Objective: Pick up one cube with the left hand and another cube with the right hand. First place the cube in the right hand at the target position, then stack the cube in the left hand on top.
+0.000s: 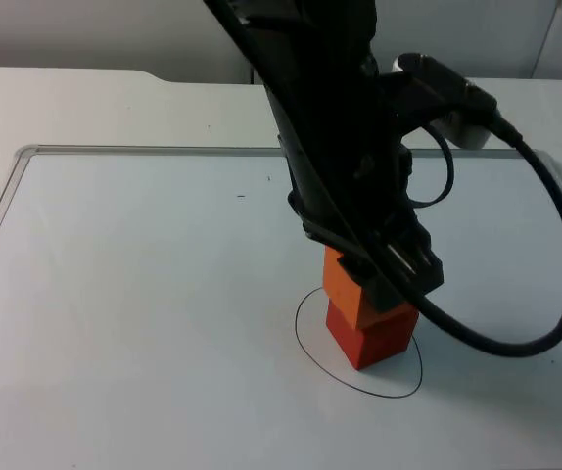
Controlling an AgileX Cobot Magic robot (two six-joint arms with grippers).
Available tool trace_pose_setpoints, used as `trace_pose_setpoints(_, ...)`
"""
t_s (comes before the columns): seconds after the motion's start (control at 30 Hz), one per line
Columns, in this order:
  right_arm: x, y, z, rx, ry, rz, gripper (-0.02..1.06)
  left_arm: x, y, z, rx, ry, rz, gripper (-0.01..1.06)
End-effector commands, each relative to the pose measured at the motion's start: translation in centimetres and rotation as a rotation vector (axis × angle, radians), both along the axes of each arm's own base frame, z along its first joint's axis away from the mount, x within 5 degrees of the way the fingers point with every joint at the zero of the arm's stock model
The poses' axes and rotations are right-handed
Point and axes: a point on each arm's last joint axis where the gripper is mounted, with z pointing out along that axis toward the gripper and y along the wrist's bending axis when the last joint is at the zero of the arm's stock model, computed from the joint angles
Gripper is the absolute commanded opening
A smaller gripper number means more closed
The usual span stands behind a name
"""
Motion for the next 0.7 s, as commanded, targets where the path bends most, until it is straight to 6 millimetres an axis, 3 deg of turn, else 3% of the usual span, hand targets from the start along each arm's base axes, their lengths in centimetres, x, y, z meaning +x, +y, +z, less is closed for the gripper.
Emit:
trace_pose_setpoints(0.0, -0.14, -0.04, -0.07, 0.006, 0.003, 0.003, 0.94, -0.01, -0.32, -0.02, -0.01, 0.009, 0.009, 0.0)
trace_pose_setpoints(0.67, -0.15, -0.03, -0.08, 0.006, 0.004, 0.005, 0.94, 0.15, -0.59, 0.08, -0.045, 0.004, 0.048, 0.0)
